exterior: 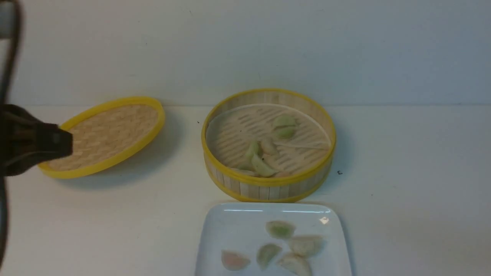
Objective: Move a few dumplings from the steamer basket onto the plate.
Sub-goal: Use the left arm to grab a dumpling from the steamer
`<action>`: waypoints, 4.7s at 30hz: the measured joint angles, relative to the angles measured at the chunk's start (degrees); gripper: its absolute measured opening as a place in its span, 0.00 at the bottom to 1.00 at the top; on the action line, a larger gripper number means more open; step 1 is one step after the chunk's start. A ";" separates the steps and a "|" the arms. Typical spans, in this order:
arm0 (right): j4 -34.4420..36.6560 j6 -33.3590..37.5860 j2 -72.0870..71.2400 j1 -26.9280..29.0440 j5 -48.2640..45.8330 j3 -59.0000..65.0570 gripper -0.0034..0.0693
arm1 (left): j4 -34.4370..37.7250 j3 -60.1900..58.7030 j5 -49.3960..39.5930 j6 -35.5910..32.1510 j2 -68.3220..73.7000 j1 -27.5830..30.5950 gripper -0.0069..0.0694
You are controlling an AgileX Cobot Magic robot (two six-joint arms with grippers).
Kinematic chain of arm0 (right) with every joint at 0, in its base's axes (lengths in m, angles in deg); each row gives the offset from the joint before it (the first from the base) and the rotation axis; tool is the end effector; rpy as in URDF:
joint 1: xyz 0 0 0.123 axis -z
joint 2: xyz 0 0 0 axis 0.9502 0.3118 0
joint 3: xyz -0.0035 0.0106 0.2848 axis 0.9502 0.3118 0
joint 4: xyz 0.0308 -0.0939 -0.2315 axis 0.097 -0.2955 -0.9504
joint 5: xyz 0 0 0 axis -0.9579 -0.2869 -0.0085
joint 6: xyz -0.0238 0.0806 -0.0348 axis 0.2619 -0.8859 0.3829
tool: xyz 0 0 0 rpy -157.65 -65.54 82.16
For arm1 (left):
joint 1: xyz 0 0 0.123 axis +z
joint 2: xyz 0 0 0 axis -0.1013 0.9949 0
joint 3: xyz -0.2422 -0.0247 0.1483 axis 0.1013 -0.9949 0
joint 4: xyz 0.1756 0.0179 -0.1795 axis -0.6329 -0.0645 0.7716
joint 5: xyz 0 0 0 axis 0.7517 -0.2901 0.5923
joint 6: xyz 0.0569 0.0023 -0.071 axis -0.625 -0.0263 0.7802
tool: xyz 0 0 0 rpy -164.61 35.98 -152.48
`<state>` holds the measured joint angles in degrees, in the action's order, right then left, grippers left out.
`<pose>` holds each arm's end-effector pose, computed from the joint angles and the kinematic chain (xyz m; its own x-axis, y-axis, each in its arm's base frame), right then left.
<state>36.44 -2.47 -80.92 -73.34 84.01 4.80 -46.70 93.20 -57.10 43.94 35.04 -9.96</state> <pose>0.0562 0.0030 0.2021 -0.0006 0.7752 -0.6317 -0.0678 0.6302 0.7735 0.1844 -0.0427 0.3736 -0.7806 -0.0155 -0.6249 0.2165 0.9311 -0.2935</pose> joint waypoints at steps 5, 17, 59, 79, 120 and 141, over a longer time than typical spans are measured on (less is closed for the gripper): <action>3.42 0.43 0.00 0.00 -1.79 -0.09 0.03 | 0.58 3.13 0.17 -6.99 16.19 -1.15 0.08; -12.30 10.60 19.18 -0.05 -46.86 -30.39 0.03 | -0.14 28.39 0.39 -12.59 42.50 -15.31 0.08; -17.17 13.71 26.66 -0.05 -56.30 -40.13 0.03 | -12.40 52.33 -5.76 -6.81 72.47 -22.55 0.11; -17.17 13.71 26.66 -0.05 -56.96 -40.13 0.03 | -12.42 64.28 -11.01 -4.87 74.62 -22.55 0.18; -17.17 13.96 26.66 -0.05 -57.70 -40.13 0.03 | -15.89 61.80 -11.35 3.17 77.24 -25.76 0.15; -17.16 14.46 26.66 -0.05 -61.14 -40.13 0.03 | -17.33 55.50 -11.04 2.39 70.34 -25.76 0.10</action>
<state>19.27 11.99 -54.26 -73.40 22.88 -35.33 -64.03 148.70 -68.14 46.33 105.39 -35.72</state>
